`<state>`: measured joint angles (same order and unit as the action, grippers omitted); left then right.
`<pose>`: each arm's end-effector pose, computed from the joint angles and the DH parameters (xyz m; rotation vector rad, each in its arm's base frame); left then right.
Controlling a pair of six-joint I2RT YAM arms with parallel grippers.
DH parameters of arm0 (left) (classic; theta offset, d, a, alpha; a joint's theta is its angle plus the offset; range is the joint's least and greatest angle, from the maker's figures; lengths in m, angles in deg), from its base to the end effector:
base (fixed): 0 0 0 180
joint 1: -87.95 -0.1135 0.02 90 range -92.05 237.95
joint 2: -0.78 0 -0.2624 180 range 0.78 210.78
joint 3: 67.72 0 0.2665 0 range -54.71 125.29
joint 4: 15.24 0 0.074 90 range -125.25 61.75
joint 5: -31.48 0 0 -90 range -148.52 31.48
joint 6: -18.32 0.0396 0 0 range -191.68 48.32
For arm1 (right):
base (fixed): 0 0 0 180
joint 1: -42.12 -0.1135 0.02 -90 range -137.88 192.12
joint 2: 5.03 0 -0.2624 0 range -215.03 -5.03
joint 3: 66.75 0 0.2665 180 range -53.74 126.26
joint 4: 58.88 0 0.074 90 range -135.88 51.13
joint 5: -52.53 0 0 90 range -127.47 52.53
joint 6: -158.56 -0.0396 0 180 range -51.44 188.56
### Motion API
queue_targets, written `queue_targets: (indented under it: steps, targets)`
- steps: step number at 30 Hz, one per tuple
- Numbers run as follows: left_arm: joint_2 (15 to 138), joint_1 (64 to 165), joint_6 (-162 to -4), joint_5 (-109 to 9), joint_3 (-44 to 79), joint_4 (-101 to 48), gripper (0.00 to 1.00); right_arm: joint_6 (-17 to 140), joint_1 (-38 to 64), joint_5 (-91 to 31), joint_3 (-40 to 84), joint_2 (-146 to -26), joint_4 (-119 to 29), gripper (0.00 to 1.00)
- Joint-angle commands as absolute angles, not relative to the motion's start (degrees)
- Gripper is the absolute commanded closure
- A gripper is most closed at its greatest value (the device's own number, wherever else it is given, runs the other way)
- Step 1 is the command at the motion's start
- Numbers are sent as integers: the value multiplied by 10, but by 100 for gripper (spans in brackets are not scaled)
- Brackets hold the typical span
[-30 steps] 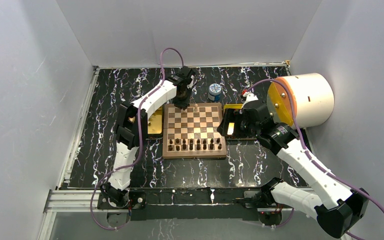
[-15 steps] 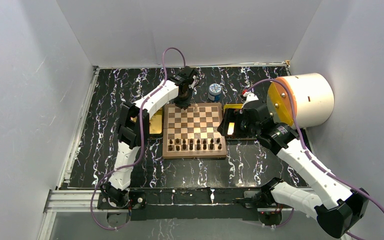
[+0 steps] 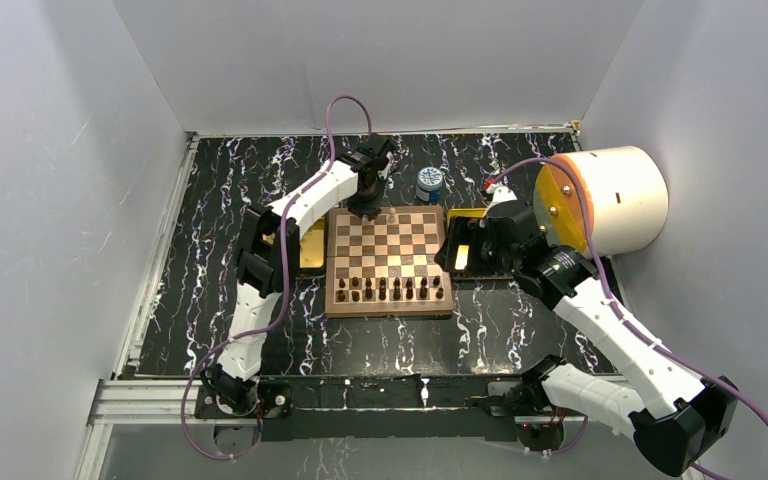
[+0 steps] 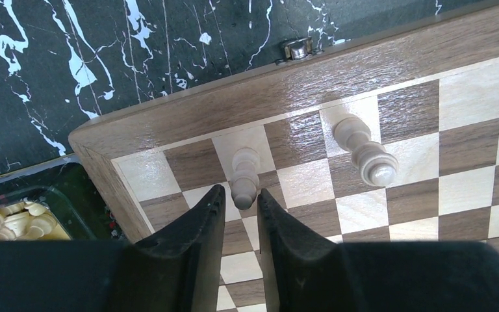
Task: Set up the chess pieces on the board
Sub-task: Place the chess piece on the chessboard.
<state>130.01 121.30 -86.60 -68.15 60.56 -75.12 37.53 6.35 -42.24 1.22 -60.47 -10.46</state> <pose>0.4276 -0.2735 0.2136 0.3614 2.5847 -0.0770 0.1830 0.1278 0.3209 -0.0452 2.2512 0.5546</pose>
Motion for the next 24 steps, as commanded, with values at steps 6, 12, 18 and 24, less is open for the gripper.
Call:
queue_targets:
  steps: [6,12,18,24]
  targets:
    - [1295,1215,-862,-679,631,-764,69,385,61,-434,26,-597,-137,1]
    - [1283,1215,-867,-674,633,-762,66,385,60,-434,26,-594,-135,1]
    - [1247,1215,-880,-672,621,-755,65,384,60,-433,26,-591,-132,1]
    - [1170,1214,-889,-698,575,-737,69,384,60,-430,29,-593,-123,1]
